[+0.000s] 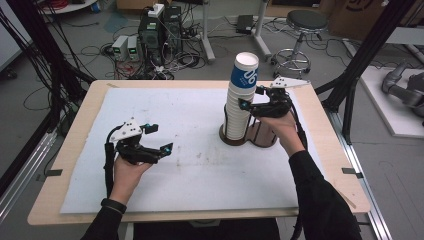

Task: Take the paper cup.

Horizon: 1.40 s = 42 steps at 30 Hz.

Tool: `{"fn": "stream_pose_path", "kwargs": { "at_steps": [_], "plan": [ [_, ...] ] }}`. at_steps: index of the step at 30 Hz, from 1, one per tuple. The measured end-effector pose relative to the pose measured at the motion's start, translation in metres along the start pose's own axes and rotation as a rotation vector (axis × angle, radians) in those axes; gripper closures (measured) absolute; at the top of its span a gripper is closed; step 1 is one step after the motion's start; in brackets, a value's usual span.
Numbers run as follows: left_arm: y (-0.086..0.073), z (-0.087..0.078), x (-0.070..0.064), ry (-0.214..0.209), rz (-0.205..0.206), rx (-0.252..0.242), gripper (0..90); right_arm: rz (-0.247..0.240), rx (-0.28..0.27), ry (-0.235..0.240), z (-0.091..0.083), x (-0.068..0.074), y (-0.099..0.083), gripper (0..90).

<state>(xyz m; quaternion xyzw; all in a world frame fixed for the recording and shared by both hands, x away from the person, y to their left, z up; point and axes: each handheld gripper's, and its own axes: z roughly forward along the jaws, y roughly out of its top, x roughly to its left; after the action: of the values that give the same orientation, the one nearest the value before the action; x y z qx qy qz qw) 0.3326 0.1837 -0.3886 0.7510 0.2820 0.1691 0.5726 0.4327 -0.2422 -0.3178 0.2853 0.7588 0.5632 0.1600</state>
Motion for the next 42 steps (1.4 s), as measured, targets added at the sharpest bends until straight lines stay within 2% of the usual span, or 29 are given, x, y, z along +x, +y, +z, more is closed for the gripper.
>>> {"fn": "stream_pose_path", "kwargs": {
  "at_steps": [9, 15, 21, 27, 32, 38, 42],
  "plan": [
    [0.0, 0.003, -0.002, -0.006, 0.004, 0.003, 9.9, -0.01, 0.018, 0.012, 0.006, -0.003, 0.003, 13.7],
    [0.001, 0.004, -0.003, -0.008, 0.006, 0.003, 9.9, -0.017, 0.02, 0.002, 0.006, -0.002, 0.004, 14.2],
    [0.008, 0.003, -0.003, -0.021, -0.004, -0.012, 9.9, -0.022, 0.022, 0.005, 0.005, -0.002, 0.004, 14.3],
    [0.026, 0.008, -0.007, -0.062, -0.024, -0.039, 9.9, -0.027, 0.017, 0.01, 0.004, -0.003, 0.003, 14.4],
    [0.046, 0.018, -0.008, -0.086, -0.022, -0.048, 9.9, -0.031, 0.013, 0.009, 0.004, -0.003, 0.002, 14.4],
    [0.08, 0.036, -0.011, -0.118, -0.003, -0.057, 9.9, -0.027, 0.008, 0.008, 0.004, -0.003, 0.002, 14.5],
    [0.103, 0.05, -0.015, -0.123, 0.03, -0.055, 9.9, -0.032, 0.009, 0.006, 0.004, -0.003, 0.002, 14.5]
  ]
}}
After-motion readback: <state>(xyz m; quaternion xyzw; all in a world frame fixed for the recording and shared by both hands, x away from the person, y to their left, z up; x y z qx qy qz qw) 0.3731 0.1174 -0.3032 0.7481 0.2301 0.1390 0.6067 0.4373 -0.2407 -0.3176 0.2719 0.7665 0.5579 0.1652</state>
